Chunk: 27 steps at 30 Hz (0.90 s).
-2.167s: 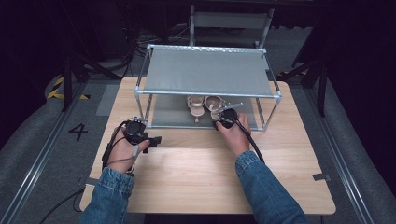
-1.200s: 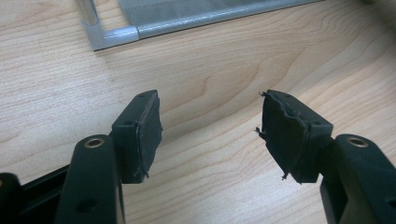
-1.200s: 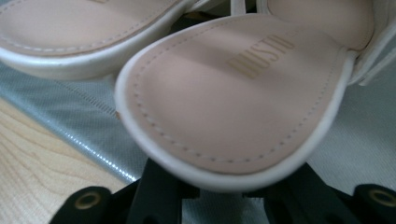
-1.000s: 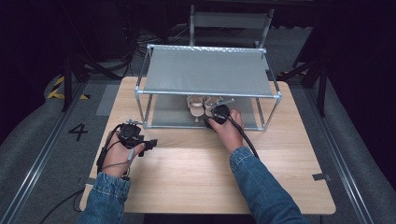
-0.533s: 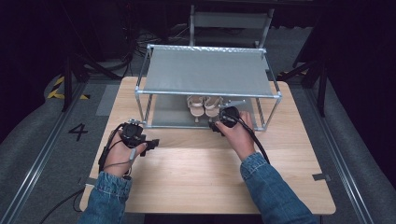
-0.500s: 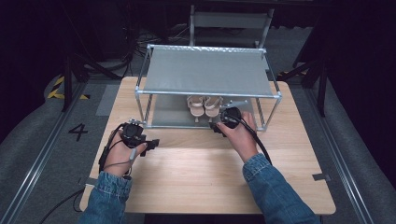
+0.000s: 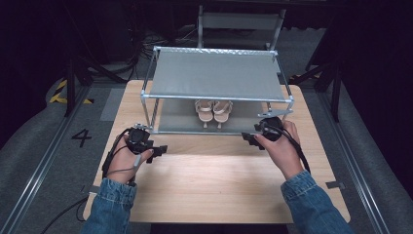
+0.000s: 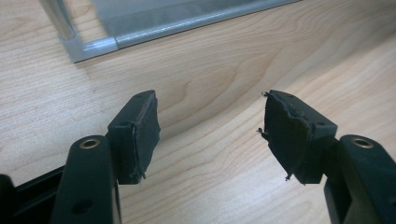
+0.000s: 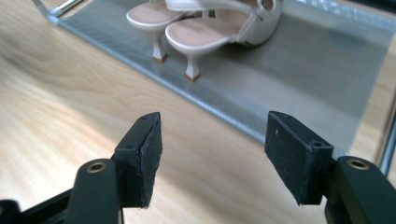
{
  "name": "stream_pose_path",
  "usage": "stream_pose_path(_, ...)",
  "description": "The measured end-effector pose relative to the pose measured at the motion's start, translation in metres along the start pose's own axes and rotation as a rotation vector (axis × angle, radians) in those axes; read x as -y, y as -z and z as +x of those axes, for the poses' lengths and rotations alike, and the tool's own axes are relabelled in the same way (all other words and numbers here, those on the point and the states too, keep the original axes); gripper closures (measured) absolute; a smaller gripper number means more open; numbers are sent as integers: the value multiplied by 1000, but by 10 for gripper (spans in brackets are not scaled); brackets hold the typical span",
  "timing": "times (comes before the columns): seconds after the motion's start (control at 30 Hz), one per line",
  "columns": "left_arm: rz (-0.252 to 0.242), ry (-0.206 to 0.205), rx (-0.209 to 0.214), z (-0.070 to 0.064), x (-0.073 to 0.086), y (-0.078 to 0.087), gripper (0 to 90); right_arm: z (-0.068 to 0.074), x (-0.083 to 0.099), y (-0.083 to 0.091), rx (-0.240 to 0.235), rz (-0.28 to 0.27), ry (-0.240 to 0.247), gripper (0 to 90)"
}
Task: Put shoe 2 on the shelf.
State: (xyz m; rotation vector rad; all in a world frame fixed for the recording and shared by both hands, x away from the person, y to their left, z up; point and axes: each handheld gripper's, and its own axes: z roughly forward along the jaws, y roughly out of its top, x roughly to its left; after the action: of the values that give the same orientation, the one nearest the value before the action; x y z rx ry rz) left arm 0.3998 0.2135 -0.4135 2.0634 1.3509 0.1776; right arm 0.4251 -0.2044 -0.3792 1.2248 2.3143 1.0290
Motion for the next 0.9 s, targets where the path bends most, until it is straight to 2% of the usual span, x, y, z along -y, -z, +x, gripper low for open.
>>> stream_pose_path(0.1,-11,-17,16,2,1,6,357,-9,9,12,-30,-5,-14,369)
stream_pose_path(0.2,-11,-26,18,5,1,11,357,-17,16,22,-21,-13,1,361)
stream_pose_path(0.43,-14,-26,35,8,1,16,346,-41,35,53,-37,-10,-8,346)
stream_pose_path(0.53,-18,-24,33,8,2,17,339,-47,41,60,-35,-10,-19,342)
stream_pose_path(0.57,-19,-25,32,8,2,18,338,-50,45,64,-25,-5,-2,342)
stream_pose_path(0.63,-25,-27,32,8,2,20,335,-54,52,71,-18,-22,-25,341)
stream_pose_path(0.73,-21,-28,29,8,2,21,331,-64,57,75,-31,-6,-32,320)
stream_pose_path(0.77,-16,-35,30,8,2,20,330,-67,60,76,-32,-8,-55,307)
stream_pose_path(0.9,-11,-39,25,9,2,19,327,-81,72,77,2,24,-71,314)
